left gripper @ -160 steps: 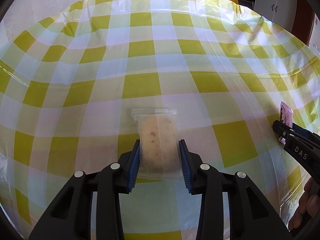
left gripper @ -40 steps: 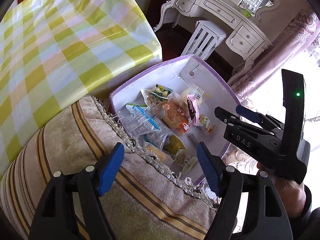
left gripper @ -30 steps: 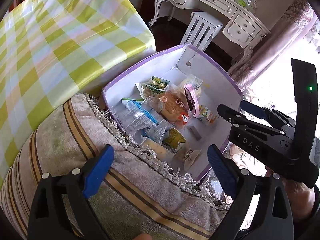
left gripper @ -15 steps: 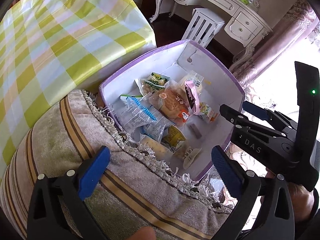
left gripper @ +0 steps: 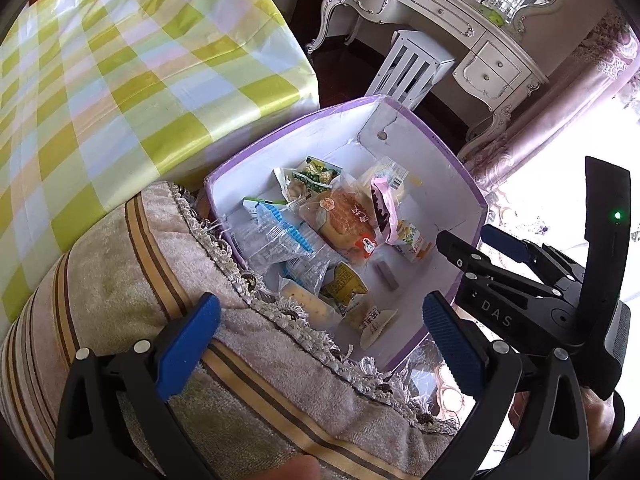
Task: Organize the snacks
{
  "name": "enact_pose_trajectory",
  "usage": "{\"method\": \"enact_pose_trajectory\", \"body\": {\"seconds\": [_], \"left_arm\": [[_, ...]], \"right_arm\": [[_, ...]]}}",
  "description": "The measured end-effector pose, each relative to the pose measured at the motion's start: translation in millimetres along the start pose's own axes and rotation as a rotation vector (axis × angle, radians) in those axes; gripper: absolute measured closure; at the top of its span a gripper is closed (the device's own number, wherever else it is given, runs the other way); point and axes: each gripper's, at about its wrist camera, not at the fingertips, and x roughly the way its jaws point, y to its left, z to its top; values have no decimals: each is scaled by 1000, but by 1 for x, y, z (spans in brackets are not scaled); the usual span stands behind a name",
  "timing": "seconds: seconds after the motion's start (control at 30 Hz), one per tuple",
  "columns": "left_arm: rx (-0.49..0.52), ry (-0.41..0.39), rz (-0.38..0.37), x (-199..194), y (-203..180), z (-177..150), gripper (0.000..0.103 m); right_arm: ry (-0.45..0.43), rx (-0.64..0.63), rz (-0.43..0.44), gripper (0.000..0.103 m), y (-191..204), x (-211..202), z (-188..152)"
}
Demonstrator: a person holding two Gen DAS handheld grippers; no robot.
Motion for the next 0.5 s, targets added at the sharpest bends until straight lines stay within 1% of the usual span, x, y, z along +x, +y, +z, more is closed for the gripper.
{"method": "enact_pose_trajectory", "body": {"seconds": [0.1, 0.5], "left_arm": [[-3, -21, 21, -4, 0, 0, 4], [-16, -4, 22, 0, 3, 1, 4]], "right_arm": [[0, 0, 0, 44, 0, 0, 0], [3, 0, 4, 44, -1, 1, -1]]}}
